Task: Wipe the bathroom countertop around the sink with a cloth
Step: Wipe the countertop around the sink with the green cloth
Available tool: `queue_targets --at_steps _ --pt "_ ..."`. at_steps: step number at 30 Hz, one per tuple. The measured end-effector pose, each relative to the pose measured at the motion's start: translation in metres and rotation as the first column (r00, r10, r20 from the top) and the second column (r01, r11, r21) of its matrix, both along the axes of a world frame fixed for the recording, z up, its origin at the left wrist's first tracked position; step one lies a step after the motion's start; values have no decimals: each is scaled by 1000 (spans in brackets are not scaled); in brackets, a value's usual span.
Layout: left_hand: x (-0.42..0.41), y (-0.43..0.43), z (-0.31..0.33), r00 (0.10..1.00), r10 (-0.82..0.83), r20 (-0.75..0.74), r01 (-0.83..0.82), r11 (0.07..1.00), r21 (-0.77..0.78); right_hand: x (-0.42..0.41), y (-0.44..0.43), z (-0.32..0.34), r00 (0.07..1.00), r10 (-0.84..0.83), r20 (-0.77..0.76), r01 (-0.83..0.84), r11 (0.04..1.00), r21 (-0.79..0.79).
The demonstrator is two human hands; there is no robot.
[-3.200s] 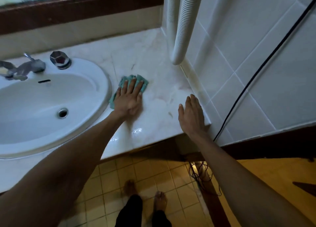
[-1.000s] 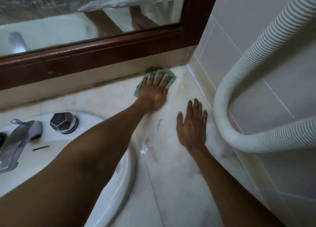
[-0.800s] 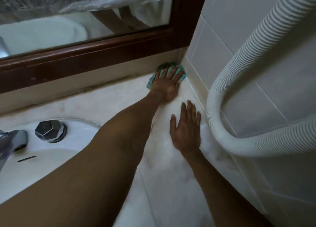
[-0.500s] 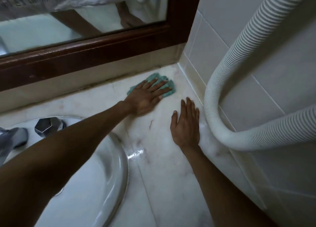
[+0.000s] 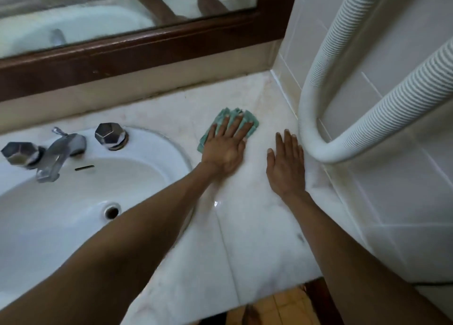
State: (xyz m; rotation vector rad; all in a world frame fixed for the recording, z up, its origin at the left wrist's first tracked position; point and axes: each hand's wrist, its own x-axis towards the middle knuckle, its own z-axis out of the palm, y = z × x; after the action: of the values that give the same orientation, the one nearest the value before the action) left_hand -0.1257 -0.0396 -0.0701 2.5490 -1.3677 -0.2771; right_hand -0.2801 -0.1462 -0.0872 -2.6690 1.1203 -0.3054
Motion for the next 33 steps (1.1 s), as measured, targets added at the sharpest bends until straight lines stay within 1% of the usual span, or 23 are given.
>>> queue_targets --at_steps 3,8,12,16,19,21,23,25,27,30,33 --pt "-46 37 2 1000 -1 6 1 1000 -1 -31 16 5 999 18 -28 -17 999 42" --pt "-118 98 3 1000 3 -4 -3 1000 22 -89 41 11 991 118 -62 -115 991 62" --pt "-165 148 6 1000 10 -27 -9 1000 27 -120 73 13 990 119 -77 -111 989 99" --pt "-197 203 8 1000 16 -25 -15 999 52 -125 105 18 990 105 -95 -88 981 175" --pt "-209 247 9 999 40 -8 -39 997 71 -111 124 29 989 78 -125 -47 972 232" --pt "-212 276 11 997 72 4 -72 993 93 -99 139 39 986 101 -134 -61 959 278" --pt "-212 309 13 995 104 15 -105 988 117 -85 159 49 981 166 -96 -123 930 347" --pt "-210 343 16 992 124 13 -125 983 131 -71 186 57 966 257 -22 -227 887 402" --pt "-208 377 17 992 125 7 -125 981 146 -57 218 64 930 362 70 -359 845 397" --pt "-203 427 21 983 181 -21 -175 972 156 -36 269 69 802 575 162 -596 747 293" --pt "-190 482 24 967 255 -15 -249 955 159 -20 322 67 683 718 131 -718 628 298"
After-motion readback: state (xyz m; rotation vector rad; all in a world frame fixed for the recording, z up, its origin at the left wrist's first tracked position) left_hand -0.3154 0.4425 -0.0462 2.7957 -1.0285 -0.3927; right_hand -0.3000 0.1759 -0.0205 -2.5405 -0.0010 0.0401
